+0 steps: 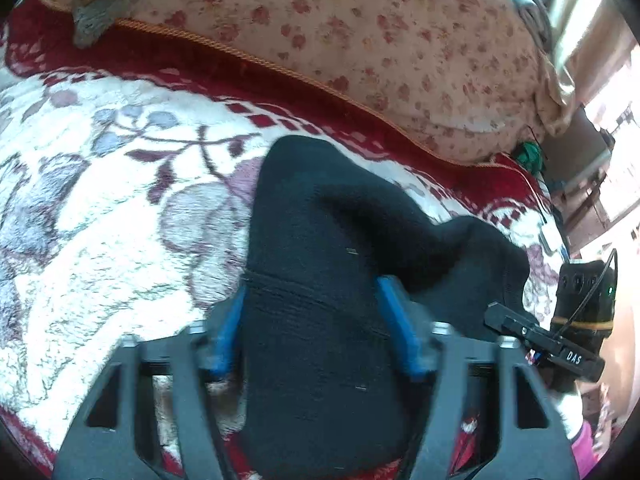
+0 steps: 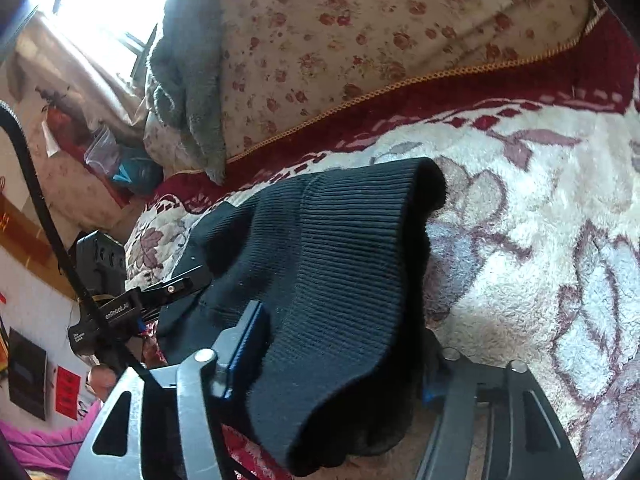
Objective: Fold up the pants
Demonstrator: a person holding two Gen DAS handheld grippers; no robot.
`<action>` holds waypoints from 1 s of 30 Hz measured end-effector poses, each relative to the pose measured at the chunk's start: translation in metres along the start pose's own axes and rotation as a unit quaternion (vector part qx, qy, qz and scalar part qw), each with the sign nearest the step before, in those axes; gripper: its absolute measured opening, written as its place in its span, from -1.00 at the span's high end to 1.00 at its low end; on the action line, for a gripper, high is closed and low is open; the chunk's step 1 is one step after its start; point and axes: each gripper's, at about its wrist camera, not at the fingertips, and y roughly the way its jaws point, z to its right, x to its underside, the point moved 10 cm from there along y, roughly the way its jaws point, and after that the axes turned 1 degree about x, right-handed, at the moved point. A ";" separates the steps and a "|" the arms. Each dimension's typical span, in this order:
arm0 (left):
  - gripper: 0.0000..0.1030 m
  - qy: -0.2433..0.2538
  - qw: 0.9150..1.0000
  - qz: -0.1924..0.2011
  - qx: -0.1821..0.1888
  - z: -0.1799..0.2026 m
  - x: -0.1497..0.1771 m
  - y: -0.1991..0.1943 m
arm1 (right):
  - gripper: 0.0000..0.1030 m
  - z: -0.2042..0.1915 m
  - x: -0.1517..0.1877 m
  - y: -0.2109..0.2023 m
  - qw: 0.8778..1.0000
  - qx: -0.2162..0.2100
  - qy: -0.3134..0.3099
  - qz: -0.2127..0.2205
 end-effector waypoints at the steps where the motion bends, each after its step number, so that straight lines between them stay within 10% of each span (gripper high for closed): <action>1: 0.07 0.007 1.000 0.003 -0.003 0.002 0.000 0.000 | 0.00 -0.002 0.001 0.000 1.000 0.001 -0.006 0.000; 7: 0.43 0.015 1.000 0.009 0.015 0.010 -0.007 -0.013 | 0.17 -0.009 -0.002 -0.005 1.000 -0.012 -0.011 0.010; 30: 0.45 -0.030 0.989 0.123 -0.080 -0.091 -0.044 -0.150 | 0.22 -0.162 -0.036 0.067 0.990 -0.065 -0.121 -0.020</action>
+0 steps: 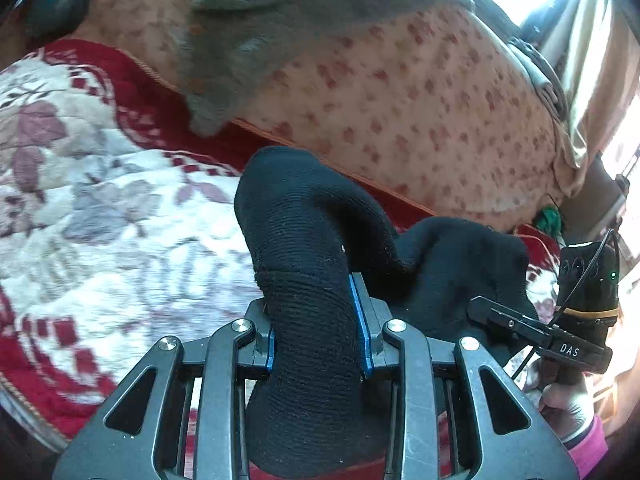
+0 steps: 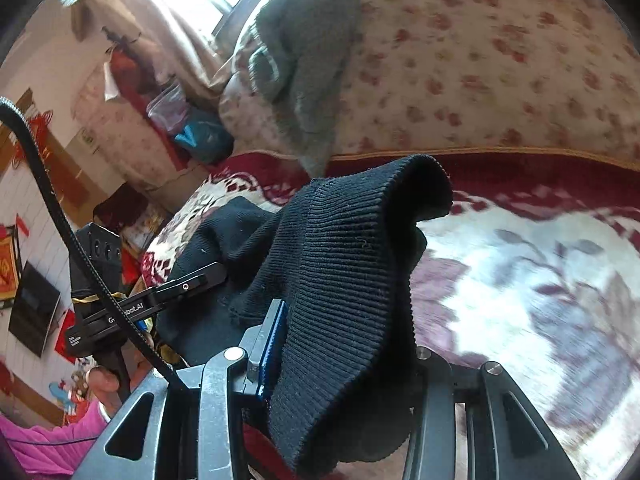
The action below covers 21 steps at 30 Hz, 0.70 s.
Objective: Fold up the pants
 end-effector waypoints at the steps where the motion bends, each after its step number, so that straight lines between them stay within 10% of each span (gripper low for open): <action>1: 0.45 -0.006 1.000 0.002 -0.006 -0.009 0.000 -0.003 | 0.22 -0.005 -0.001 0.007 1.000 0.000 -0.004 -0.005; 21: 0.44 -0.085 0.995 -0.015 -0.058 -0.116 0.027 -0.006 | 0.20 -0.042 0.015 0.130 0.996 0.004 -0.009 -0.090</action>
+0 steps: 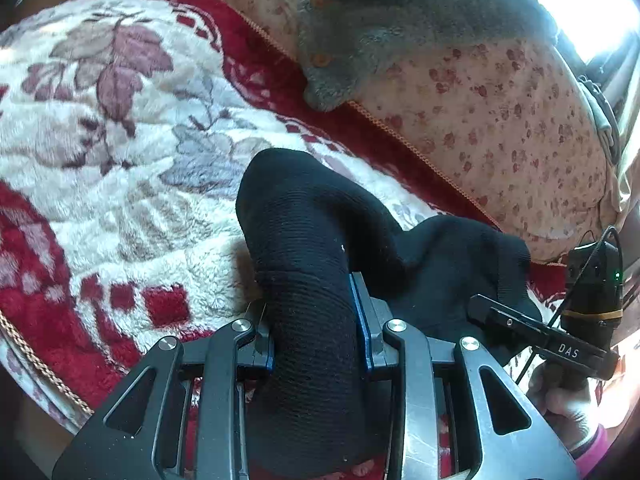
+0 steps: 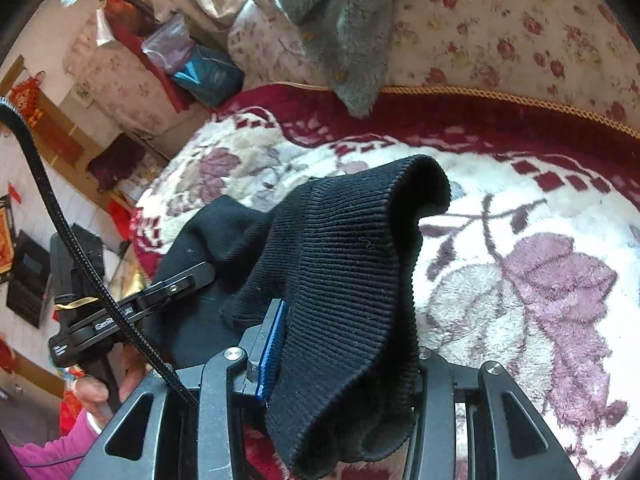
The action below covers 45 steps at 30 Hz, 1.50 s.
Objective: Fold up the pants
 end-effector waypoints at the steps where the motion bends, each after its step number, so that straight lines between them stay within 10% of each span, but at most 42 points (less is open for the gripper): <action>1: 0.44 -0.003 1.000 -0.001 0.000 -0.001 0.001 0.001 | 0.18 0.002 0.001 0.002 1.000 0.004 0.004 -0.002; 6: 0.20 -0.021 1.000 -0.008 -0.009 -0.006 0.003 0.007 | -0.20 0.017 0.004 0.004 0.998 0.059 -0.010 -0.005; 24: 0.13 0.040 0.987 0.094 -0.122 0.017 -0.008 -0.056 | -0.22 -0.003 -0.010 -0.064 0.977 0.186 -0.092 0.057; 45: 0.13 0.092 0.977 0.105 -0.159 0.041 0.014 -0.053 | -0.22 -0.022 0.003 -0.061 0.967 0.212 -0.124 0.067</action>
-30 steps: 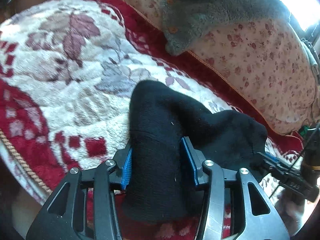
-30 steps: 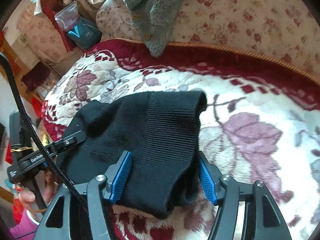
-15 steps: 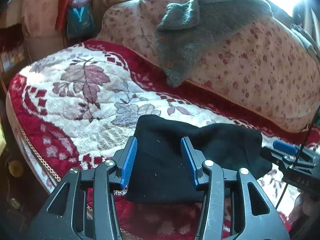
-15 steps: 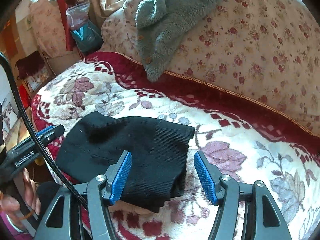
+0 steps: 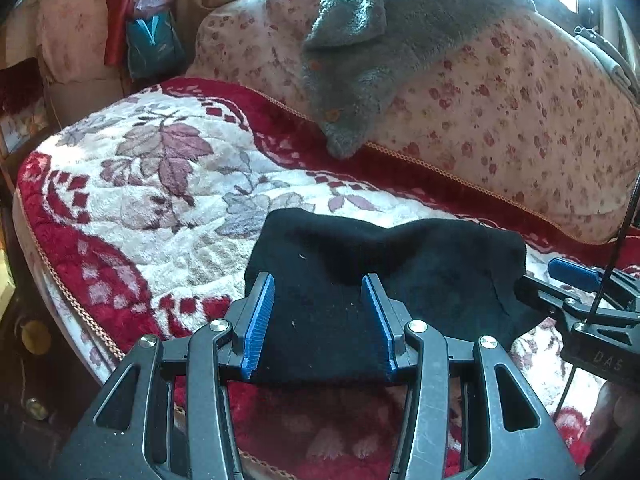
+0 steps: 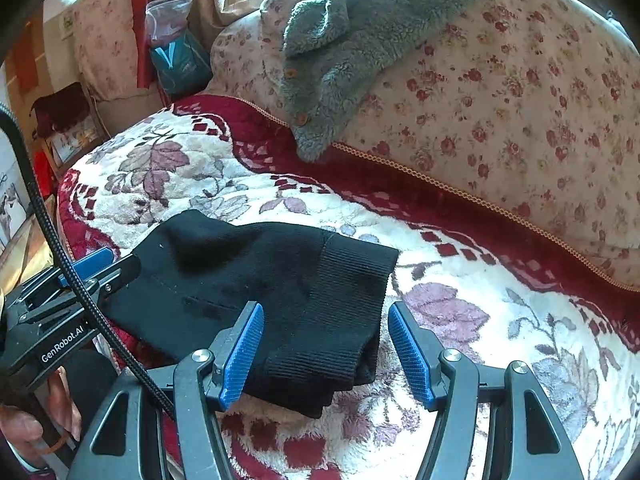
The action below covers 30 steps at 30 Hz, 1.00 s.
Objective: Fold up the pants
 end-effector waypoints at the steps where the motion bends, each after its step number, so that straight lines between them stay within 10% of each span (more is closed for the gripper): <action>1: 0.13 -0.001 1.000 -0.001 0.002 0.000 0.001 0.000 | -0.22 -0.001 0.000 0.000 1.000 0.000 0.000 -0.001; 30: 0.13 0.000 1.000 -0.005 -0.001 0.004 0.003 0.001 | -0.22 -0.005 0.002 0.002 1.000 -0.006 0.000 -0.003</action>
